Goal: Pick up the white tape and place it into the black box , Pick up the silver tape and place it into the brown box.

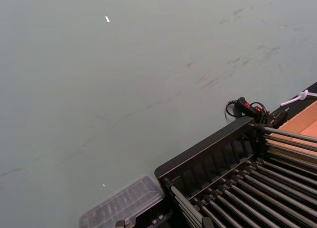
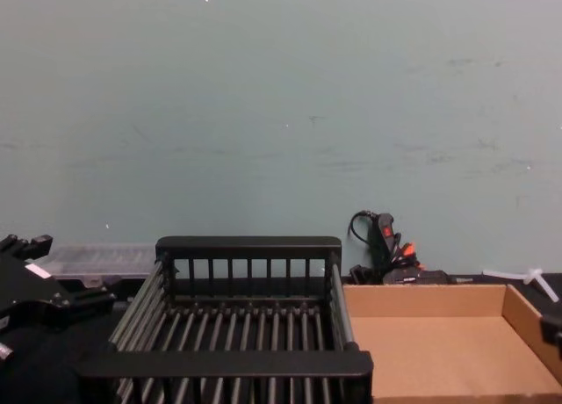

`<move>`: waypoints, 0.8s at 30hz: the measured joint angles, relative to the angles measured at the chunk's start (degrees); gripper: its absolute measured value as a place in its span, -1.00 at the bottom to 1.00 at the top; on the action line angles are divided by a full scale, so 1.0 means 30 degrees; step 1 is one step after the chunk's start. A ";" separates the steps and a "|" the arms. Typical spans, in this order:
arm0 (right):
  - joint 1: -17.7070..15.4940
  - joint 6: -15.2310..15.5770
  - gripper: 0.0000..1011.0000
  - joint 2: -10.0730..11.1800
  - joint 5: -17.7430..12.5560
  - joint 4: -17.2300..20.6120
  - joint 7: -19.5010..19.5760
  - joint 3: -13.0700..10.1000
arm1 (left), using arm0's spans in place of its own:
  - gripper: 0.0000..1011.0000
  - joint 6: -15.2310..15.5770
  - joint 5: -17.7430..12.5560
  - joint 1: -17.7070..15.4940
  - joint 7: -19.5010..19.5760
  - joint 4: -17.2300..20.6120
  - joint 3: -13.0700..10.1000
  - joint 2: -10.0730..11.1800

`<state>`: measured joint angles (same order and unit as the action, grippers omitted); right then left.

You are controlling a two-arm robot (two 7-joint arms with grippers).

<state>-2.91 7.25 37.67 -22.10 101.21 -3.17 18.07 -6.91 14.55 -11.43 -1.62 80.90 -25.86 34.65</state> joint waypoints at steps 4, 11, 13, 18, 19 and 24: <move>-0.0613 0.1139 0.98 0.0067 -0.0488 0.0866 -0.0107 -0.0354 | 0.98 -0.0001 -0.0001 0.0000 0.0000 -0.0001 -0.0001 0.0000; -0.1553 0.2677 0.98 0.0185 -0.1022 0.1825 -0.0324 -0.0924 | 0.98 -0.0001 0.0000 0.0000 0.0000 -0.0001 0.0000 0.0000; -0.1849 0.3139 0.98 0.0225 -0.1158 0.2071 -0.0404 -0.1076 | 0.98 0.0000 0.0000 0.0000 0.0000 -0.0001 0.0000 0.0000; -0.2351 0.4112 0.98 0.0258 -0.1371 0.2413 -0.0568 -0.1349 | 0.98 -0.0001 0.0000 0.0000 0.0000 -0.0001 0.0000 0.0000; -0.2412 0.4229 0.98 0.0253 -0.1385 0.2439 -0.0580 -0.1390 | 0.98 -0.0001 0.0000 0.0000 0.0000 -0.0001 -0.0001 0.0000; -0.2676 0.4933 0.98 0.0131 -0.1406 0.2491 -0.0679 -0.1539 | 0.98 -0.0001 0.0000 0.0000 0.0000 -0.0001 -0.0001 0.0000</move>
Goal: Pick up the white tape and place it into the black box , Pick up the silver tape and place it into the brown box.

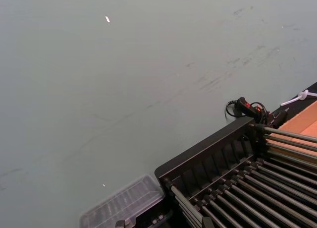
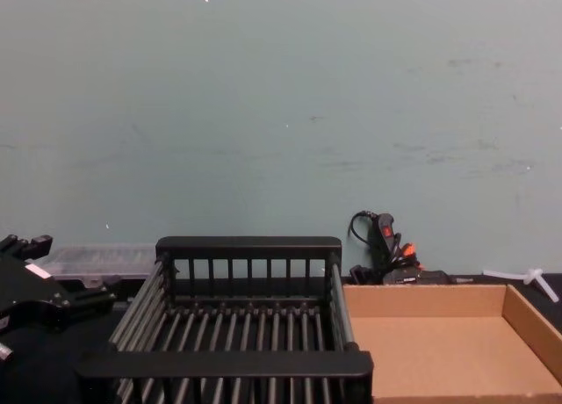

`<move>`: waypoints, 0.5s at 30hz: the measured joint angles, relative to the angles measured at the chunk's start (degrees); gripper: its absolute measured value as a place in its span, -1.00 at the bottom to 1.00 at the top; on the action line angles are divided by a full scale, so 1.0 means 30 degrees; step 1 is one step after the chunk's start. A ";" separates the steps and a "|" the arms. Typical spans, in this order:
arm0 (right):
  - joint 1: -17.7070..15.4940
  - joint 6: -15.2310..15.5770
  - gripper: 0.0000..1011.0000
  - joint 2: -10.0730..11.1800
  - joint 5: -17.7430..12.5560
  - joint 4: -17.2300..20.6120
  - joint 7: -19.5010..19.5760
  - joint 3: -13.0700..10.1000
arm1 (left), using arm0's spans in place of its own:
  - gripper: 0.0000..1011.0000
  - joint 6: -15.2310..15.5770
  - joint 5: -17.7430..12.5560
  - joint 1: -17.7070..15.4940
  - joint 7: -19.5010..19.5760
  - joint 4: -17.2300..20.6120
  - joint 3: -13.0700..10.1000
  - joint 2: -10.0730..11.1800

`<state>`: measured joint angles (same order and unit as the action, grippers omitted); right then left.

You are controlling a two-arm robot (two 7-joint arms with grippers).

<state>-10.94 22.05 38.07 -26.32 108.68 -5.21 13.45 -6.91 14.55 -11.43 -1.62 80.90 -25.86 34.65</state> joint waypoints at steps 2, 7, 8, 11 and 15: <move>-0.0042 0.0218 0.98 -0.0042 0.0002 0.0000 -0.0030 -0.0015 | 0.98 0.0000 0.0000 0.0000 0.0000 0.0000 0.0000 0.0000; -0.0127 0.0840 0.98 -0.0186 0.0090 -0.0014 -0.0177 -0.0037 | 0.98 0.0001 -0.0001 0.0000 0.0000 0.0000 0.0000 0.0000; -0.0130 0.0915 0.98 -0.0206 0.0106 -0.0023 -0.0210 -0.0037 | 0.98 0.0000 -0.0001 0.0000 0.0000 0.0000 0.0001 0.0000; -0.0109 0.1281 0.98 -0.0280 0.0219 -0.0069 -0.0330 -0.0035 | 0.98 0.0001 0.0000 0.0000 0.0000 0.0000 0.0001 0.0000; -0.0027 0.1706 0.98 -0.0361 0.0328 -0.0137 -0.0491 -0.0025 | 0.98 0.0001 0.0000 0.0000 0.0000 0.0000 0.0001 0.0000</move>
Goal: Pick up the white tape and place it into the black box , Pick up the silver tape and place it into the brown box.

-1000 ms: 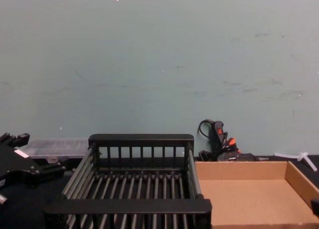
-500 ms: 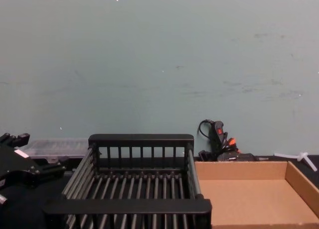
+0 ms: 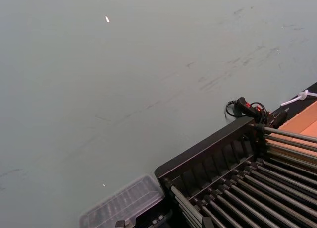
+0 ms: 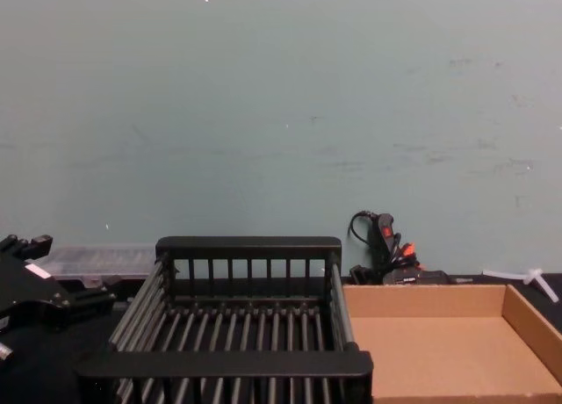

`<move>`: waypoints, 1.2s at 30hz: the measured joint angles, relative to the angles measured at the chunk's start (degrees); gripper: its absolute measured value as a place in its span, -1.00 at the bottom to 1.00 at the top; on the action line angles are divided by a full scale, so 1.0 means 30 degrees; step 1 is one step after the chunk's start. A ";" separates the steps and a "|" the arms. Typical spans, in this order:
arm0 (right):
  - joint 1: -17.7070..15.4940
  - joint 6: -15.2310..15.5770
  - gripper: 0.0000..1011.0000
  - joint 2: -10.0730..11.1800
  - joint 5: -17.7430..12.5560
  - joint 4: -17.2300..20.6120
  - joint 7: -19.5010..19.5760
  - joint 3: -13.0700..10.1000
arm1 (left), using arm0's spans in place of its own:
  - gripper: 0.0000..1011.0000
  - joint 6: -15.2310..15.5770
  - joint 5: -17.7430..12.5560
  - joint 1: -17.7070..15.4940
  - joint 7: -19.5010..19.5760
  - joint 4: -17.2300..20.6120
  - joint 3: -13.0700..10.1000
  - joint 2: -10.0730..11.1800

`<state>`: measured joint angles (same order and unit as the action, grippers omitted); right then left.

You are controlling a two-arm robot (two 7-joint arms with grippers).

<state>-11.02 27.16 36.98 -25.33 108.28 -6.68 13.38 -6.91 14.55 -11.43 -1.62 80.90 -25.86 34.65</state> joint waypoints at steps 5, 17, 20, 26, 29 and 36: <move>0.0138 0.0458 0.98 -0.0145 0.0197 -0.0124 -0.0196 0.0026 | 0.98 -0.0001 0.0000 0.0000 0.0000 0.0000 0.0000 -0.0001; 0.0636 0.0928 0.98 -0.0693 0.0758 -0.0780 -0.0581 0.0073 | 0.98 -0.0001 0.0000 0.0000 0.0000 0.0000 -0.0001 -0.0001; 0.0759 0.1007 0.98 -0.0825 0.0911 -0.0958 -0.0695 0.0094 | 0.98 -0.0001 0.0000 -0.0001 0.0000 0.0000 -0.0001 0.0000; 0.0921 0.1106 0.98 -0.1099 0.1166 -0.1252 -0.0910 0.0094 | 0.98 0.0000 -0.0001 0.0001 0.0000 0.0000 -0.0002 -0.0001; 0.0967 0.1116 0.98 -0.1214 0.1324 -0.1330 -0.1009 0.0071 | 0.98 0.0000 0.0000 0.0001 0.0001 0.0000 0.0000 0.0000; 0.0975 0.1112 0.98 -0.1221 0.1352 -0.1341 -0.1021 0.0059 | 0.98 0.0000 0.0000 0.0001 0.0001 0.0000 0.0000 0.0000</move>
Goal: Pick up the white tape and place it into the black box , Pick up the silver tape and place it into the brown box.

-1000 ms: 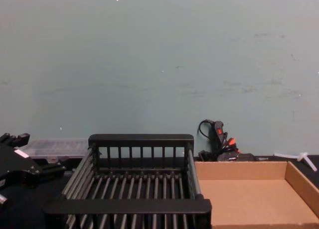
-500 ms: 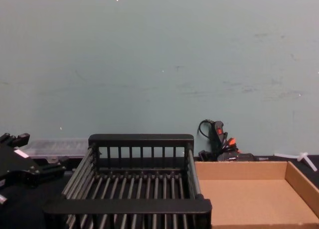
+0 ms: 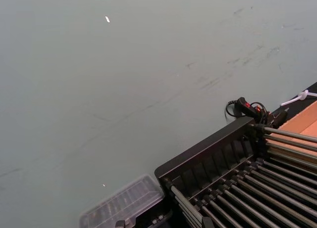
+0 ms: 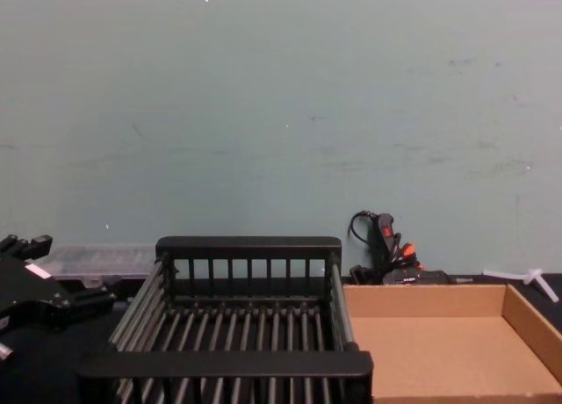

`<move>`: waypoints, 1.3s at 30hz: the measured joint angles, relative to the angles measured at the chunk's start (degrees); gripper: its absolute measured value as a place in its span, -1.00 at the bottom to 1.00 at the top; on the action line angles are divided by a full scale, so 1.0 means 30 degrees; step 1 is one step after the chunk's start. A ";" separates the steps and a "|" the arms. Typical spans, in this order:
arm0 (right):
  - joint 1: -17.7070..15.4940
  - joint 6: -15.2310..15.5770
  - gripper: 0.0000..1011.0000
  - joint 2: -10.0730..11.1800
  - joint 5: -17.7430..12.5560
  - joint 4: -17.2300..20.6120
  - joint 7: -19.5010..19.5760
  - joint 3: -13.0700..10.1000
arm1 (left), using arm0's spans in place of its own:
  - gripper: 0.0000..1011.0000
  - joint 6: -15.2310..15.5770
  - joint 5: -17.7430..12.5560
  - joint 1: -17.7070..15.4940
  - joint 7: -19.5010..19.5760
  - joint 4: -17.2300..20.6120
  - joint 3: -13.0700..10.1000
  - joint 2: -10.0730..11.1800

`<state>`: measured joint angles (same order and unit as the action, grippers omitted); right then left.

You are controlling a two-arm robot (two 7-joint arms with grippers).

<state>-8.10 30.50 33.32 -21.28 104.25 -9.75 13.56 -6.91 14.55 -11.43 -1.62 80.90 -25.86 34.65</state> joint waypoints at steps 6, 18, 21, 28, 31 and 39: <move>-0.0007 -0.0007 0.98 0.0013 -0.0016 0.0000 0.0016 0.0000 | 0.98 0.0000 0.0000 -0.0001 0.0000 0.0000 0.0000 0.0000; -0.0015 -0.0021 0.45 0.0029 -0.0057 0.0011 0.0030 0.0001 | 0.98 0.0000 0.0000 -0.0001 0.0001 0.0000 -0.0001 0.0000; -0.0016 -0.0022 0.25 0.0033 -0.0057 0.0015 0.0034 0.0002 | 0.98 -0.0001 0.0000 0.0000 0.0000 0.0000 0.0000 0.0000; -0.0016 -0.0021 -0.24 0.0040 -0.0057 0.0027 0.0046 0.0001 | 0.98 -0.0001 0.0000 -0.0001 0.0000 0.0000 -0.0001 0.0000; -0.0016 -0.0021 -0.44 0.0040 -0.0058 0.0030 0.0046 0.0002 | 0.98 0.0000 0.0000 0.0000 -0.0001 -0.0001 -0.0001 0.0000; -0.0017 -0.0021 -0.68 0.0041 -0.0068 0.0030 0.0049 0.0002 | 0.98 -0.0001 0.0000 -0.0002 0.0000 0.0001 -0.0001 0.0000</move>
<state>-8.15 30.44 33.44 -21.48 104.34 -9.60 13.56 -6.91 14.55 -11.43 -1.62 80.90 -25.86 34.65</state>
